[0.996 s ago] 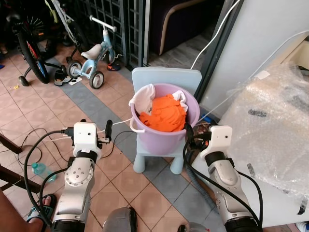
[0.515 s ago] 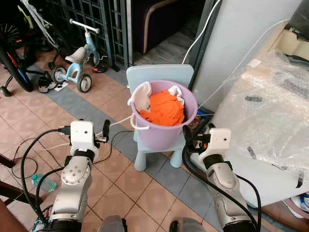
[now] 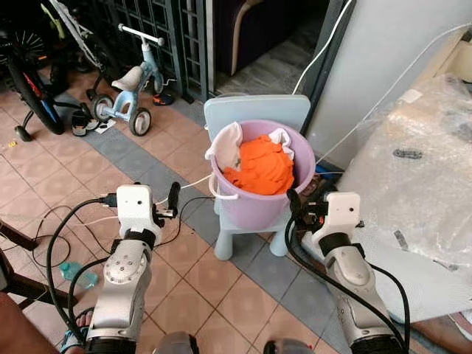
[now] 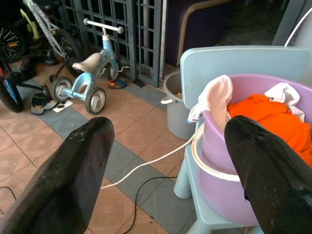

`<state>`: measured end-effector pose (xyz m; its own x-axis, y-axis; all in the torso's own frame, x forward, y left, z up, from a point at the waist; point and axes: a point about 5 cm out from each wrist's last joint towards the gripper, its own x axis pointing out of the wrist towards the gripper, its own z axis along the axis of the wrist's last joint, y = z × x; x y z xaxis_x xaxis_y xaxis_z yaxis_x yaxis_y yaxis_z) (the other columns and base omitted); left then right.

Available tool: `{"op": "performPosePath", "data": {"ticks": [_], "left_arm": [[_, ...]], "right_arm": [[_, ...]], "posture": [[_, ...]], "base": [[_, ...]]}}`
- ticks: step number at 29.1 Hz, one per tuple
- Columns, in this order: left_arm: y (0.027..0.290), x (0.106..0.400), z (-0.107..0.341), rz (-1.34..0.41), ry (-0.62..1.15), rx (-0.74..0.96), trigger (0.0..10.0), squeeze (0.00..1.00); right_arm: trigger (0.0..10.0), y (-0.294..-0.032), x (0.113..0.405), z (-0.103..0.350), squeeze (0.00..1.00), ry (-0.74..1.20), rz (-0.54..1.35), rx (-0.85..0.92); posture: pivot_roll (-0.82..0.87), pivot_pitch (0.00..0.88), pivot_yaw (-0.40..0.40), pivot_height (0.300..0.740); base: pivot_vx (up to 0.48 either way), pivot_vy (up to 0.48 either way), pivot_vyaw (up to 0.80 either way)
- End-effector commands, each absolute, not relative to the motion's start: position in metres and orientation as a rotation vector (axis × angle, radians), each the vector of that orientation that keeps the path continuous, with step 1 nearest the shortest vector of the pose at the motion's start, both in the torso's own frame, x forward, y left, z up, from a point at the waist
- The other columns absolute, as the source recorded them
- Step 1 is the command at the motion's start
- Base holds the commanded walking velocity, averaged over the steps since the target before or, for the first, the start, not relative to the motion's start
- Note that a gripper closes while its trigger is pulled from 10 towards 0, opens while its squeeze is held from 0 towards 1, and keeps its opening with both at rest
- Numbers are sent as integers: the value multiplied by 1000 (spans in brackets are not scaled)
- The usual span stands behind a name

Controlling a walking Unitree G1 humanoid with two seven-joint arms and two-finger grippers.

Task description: Clothes washing

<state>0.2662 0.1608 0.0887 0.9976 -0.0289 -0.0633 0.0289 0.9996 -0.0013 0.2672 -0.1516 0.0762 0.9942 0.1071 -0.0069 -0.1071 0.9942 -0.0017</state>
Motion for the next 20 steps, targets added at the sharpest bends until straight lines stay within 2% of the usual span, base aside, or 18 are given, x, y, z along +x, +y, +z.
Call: {"op": "performPosePath", "data": {"ticks": [1,20], "left_arm": [[162,266,90,-33,67,-3,10000,0],[160,269,87,-44,78,5,10000,0]], "right_arm": [[10000,-154,268,78,0,4,105,-10],[10000,-151,271,76,0,13,132,-25]], "posture": [[27,90,-32,740],[43,72,-38,740]], "base": [[398,0,0],[383,0,0]]}}
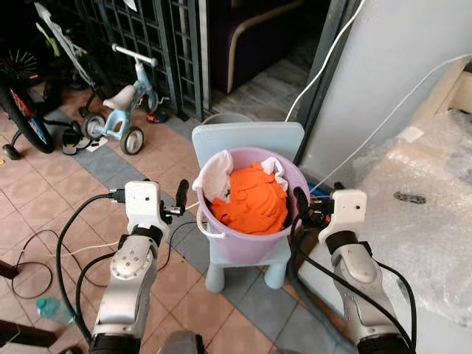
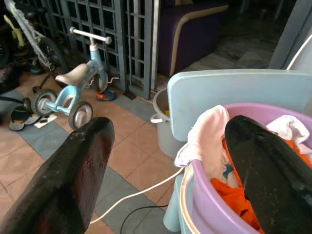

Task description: Clothes washing

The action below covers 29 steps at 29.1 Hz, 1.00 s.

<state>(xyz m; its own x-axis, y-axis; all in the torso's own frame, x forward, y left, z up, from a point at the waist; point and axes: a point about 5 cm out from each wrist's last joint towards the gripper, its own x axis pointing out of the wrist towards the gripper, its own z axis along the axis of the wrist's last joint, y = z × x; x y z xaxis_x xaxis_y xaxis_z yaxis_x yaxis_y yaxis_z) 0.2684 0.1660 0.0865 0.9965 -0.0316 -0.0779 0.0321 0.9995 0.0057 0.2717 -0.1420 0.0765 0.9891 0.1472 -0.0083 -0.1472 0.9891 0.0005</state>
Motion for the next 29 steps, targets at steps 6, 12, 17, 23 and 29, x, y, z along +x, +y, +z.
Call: {"op": "performPosePath", "data": {"ticks": [6,12,17,23,29], "left_arm": [[159,268,84,-14,92,-1,10000,0],[159,268,82,7,98,10,10000,0],[160,267,80,26,108,12,10000,0],[158,270,85,17,82,5,10000,0],[158,269,86,20,84,-10,10000,0]], "right_arm": [[10000,-153,270,74,0,25,152,-41],[10000,-151,269,71,0,39,169,-56],[10000,-150,268,68,0,53,201,-100],[10000,-152,270,68,0,61,194,-93],[10000,-154,270,68,0,73,176,-77]], "posture": [[39,61,-52,740],[37,52,-55,740],[35,42,-57,740],[35,52,-63,740],[29,68,-64,740]], "base": [[54,0,0],[0,0,0],[0,0,416],[0,0,706],[0,0,0]]}}
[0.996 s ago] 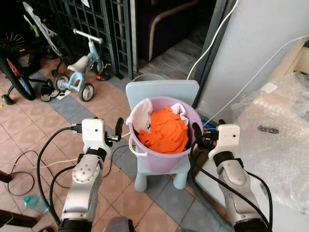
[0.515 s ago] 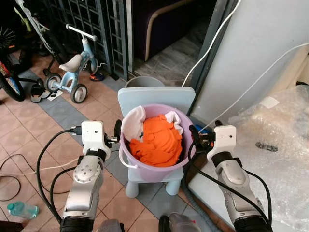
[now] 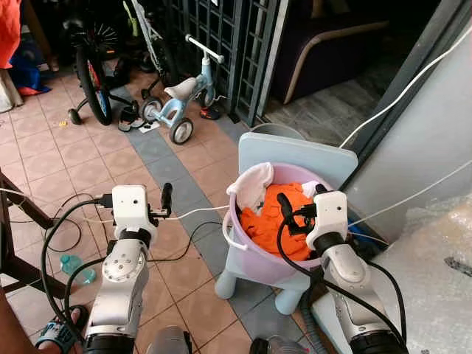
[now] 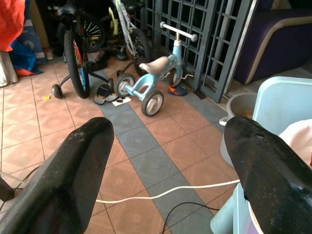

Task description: Clothes washing

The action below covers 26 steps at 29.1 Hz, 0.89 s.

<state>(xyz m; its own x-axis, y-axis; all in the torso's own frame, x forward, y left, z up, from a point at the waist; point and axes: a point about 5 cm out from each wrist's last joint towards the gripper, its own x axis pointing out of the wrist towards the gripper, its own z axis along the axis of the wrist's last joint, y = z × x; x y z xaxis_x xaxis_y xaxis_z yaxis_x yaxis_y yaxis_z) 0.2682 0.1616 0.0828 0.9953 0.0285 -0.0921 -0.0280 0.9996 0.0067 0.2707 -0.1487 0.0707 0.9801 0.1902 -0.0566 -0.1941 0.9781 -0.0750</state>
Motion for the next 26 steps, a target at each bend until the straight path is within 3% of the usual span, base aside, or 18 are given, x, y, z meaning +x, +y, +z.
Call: {"op": "performPosePath", "data": {"ticks": [1,18,26], "left_arm": [[158,270,86,19,84,-12,10000,0],[160,270,88,25,92,-19,10000,0],[161,269,88,36,98,-37,10000,0]], "right_arm": [[10000,-155,271,69,0,72,171,-74],[10000,-155,277,54,0,224,178,-85],[10000,-160,277,49,0,300,141,-125]], "posture": [[28,77,-63,740],[25,113,-61,740],[26,128,-63,740]], "base": [[274,0,0],[365,0,0],[30,0,0]]}}
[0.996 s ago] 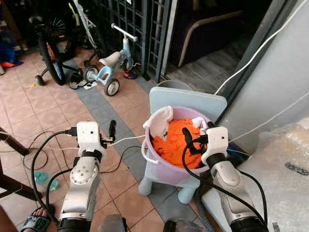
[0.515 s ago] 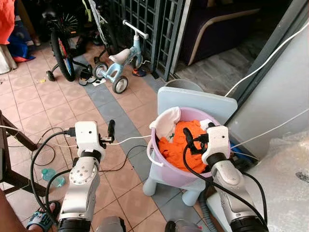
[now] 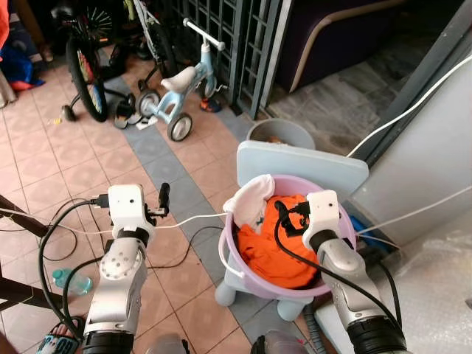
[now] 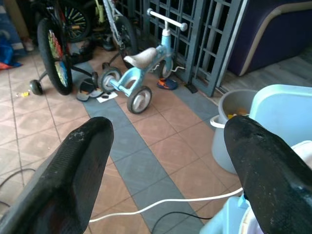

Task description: Clothes washing

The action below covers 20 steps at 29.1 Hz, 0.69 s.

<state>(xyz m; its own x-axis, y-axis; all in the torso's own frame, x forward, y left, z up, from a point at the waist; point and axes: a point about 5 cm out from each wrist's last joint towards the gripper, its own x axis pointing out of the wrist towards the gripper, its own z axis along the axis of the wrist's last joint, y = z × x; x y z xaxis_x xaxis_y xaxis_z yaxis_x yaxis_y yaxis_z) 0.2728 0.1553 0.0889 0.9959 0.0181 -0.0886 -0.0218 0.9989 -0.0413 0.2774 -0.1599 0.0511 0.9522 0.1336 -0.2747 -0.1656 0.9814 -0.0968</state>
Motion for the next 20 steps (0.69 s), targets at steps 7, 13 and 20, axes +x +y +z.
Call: {"op": "performPosePath", "data": {"ticks": [7,13,20], "left_arm": [[163,267,86,57,124,-26,10000,0],[165,257,80,62,189,5,10000,0],[165,235,80,21,223,66,10000,0]], "right_arm": [[10000,-163,275,36,0,457,145,-170],[10000,-164,270,26,0,557,170,-193],[10000,-165,270,18,0,641,106,-186]], "posture": [[27,144,-64,740],[50,169,-64,740],[81,249,-63,740]], "base": [[0,0,0],[0,0,0],[0,0,0]]}}
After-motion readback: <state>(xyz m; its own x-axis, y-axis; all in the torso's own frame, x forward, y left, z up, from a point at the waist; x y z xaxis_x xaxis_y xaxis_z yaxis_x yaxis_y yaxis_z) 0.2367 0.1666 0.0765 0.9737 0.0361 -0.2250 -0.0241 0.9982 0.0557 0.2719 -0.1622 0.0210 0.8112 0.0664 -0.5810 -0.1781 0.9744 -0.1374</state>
